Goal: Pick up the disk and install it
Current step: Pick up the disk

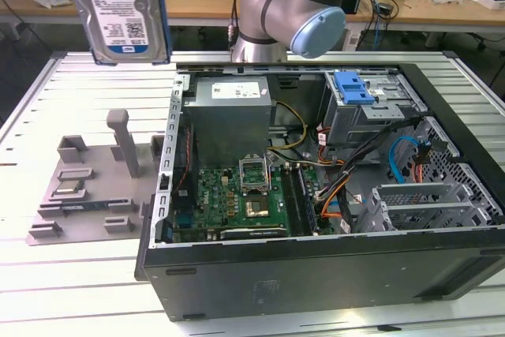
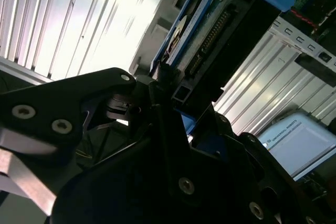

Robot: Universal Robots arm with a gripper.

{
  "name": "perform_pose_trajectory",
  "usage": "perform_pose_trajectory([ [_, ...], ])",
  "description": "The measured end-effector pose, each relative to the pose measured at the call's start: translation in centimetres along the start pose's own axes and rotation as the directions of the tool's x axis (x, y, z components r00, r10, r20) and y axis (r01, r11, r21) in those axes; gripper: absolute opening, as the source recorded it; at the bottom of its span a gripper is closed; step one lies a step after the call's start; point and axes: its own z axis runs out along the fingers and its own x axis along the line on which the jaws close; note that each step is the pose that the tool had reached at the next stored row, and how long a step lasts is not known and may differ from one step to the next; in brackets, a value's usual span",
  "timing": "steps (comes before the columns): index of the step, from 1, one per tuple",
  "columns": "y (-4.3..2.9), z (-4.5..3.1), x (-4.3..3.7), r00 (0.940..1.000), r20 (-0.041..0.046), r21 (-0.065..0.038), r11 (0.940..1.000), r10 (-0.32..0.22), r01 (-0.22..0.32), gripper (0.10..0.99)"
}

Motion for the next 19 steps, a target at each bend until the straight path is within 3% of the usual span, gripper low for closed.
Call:
perform_pose_trajectory([
  [2,-1.28,-0.03,0.0,1.0,0.0,-0.001,1.0,0.0,0.0,0.365],
  [9,-4.8,-0.1,-0.01,1.0,0.0,-0.003,1.0,0.0,0.0,0.365],
  [12,-6.86,-0.14,-0.01,1.0,0.0,-0.004,1.0,0.0,0.0,0.365],
  [16,-8.64,-0.18,-0.01,1.0,0.0,-0.006,1.0,0.0,0.0,0.365],
  [19,-10.88,-0.22,-0.01,1.0,0.0,-0.007,1.0,0.0,0.0,0.365],
])
